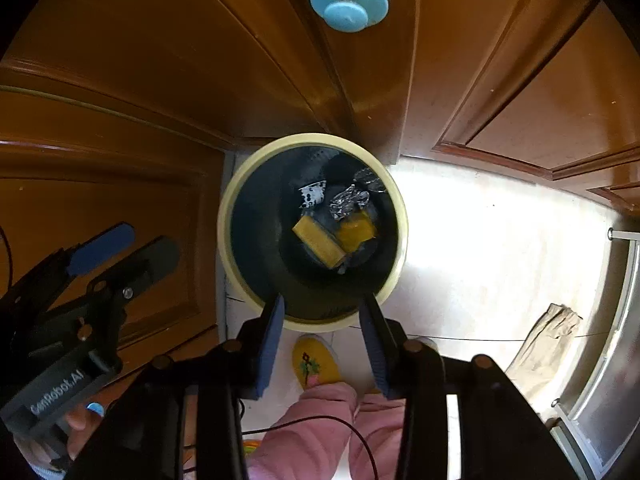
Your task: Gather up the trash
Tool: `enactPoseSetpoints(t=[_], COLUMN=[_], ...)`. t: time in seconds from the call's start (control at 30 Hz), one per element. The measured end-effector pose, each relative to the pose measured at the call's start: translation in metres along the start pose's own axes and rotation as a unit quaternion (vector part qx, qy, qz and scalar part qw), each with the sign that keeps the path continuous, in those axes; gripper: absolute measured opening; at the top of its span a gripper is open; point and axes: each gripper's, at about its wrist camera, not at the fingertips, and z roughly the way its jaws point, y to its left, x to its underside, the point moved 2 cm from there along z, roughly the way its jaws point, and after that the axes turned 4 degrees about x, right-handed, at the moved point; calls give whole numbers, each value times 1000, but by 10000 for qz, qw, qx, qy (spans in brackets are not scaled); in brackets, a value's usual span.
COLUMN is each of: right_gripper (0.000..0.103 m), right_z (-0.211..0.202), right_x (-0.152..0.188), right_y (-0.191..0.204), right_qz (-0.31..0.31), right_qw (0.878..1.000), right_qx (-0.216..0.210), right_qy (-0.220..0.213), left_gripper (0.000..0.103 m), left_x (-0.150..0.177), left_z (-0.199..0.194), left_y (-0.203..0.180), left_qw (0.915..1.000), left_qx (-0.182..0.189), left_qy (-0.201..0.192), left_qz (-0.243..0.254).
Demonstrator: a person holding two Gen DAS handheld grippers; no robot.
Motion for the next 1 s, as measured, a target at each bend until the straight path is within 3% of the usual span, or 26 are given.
enactPoseSetpoints(t=[0.2,0.43,1.0], right_gripper=[40,40,40], right_z=[-15,-45,-182], right_x=[4,13,47], right_y=[-1,5,29], right_qz=[206,368,376], right_qw=[9997,9990,9982], right_qx=[-108,-240,-363], right_qy=[-79,-78,-310], left_gripper=[78,80,85], left_x=[-2,2,-7], left_z=[-14,-51,-209], left_y=[1,-11,-50], left_qw=[10000,10000,9987], left_qx=[-83,-83,-160], left_qy=[2,-18,-440], left_qz=[-22,52,203])
